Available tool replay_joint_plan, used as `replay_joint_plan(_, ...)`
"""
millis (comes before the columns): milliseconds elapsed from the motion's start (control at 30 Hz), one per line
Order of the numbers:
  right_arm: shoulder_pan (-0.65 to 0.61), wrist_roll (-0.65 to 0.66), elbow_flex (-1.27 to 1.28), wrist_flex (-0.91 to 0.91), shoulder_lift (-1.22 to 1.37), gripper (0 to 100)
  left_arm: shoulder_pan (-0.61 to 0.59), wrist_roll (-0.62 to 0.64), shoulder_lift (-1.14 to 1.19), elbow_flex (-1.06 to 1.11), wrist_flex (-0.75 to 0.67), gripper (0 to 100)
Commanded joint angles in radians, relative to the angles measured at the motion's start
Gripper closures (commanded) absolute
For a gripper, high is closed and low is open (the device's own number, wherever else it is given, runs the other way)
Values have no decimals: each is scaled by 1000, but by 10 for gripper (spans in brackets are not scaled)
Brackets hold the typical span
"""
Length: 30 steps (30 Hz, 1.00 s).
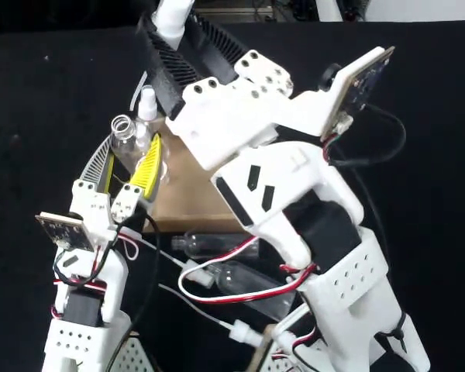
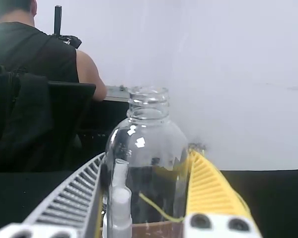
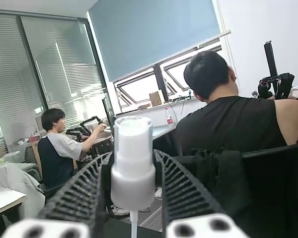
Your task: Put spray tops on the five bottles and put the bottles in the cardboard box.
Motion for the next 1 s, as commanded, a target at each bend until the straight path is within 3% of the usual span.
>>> replay_joint_plan(0,-17,-8,-58,0,134,988,8,8,-8,22,-9,970)
replay_joint_plan(233,-58,3,-74,2,194,988,8,8,-8,22,-9,970)
replay_joint_plan(433,-63,163,-87,6,239,988,8,8,-8,22,-9,970)
replay_joint_plan(867,-100,169,-85,87,194,985,8,8,-8,22,-9,970)
replay_joint_plan(967,-135,238,-93,135,209,974,8,8,-8,22,-9,970)
